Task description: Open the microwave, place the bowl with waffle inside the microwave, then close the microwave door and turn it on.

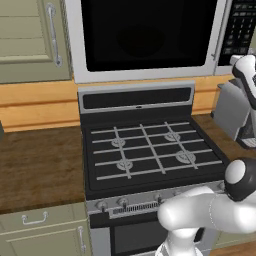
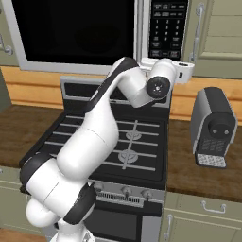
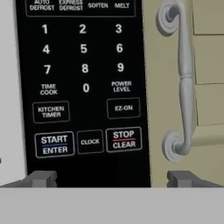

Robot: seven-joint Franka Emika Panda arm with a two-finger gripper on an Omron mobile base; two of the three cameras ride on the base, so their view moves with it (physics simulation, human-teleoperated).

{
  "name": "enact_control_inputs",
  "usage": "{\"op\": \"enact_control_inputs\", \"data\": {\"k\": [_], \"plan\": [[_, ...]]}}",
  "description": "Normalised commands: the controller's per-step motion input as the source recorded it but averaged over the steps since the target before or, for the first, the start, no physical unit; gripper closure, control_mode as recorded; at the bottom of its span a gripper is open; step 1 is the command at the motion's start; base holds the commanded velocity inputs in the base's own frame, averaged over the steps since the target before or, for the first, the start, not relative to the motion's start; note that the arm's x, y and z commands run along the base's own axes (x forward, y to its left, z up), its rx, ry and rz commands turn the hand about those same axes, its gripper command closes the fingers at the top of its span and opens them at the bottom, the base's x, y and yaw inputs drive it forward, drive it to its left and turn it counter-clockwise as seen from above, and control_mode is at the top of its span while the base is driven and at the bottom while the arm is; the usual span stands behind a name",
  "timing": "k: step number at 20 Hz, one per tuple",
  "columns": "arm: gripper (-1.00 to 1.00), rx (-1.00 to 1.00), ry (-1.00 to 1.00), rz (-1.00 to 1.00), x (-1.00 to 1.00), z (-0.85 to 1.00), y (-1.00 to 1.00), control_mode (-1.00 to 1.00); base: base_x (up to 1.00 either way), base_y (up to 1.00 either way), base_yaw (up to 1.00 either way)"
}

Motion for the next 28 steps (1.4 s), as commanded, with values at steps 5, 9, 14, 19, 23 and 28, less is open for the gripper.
{"op": "enact_control_inputs", "data": {"k": [5, 9, 14, 19, 23, 28], "plan": [[-1.0, 0.0, 0.0, 0.0, 0.24, -0.01, -0.22, -1.0, 0.0, 0.0, 0.0], [-1.0, 0.0, 0.0, 0.0, 0.31, -0.01, -0.13, -1.0, 0.0, 0.0, 0.0], [1.0, 0.0, 0.0, 0.0, 0.04, 0.0, 0.0, -1.0, 0.0, 0.0, 0.0], [1.0, 0.0, 0.0, 0.0, 0.0, 0.0, 0.02, -1.0, 0.0, 0.0, 0.0], [1.0, 0.0, 0.0, 0.0, -0.06, 0.0, 0.49, -1.0, 0.0, 0.0, 0.0], [1.0, 0.0, -0.07, 0.05, -0.02, 0.07, 0.37, -1.0, 0.0, 0.0, 0.0]]}}
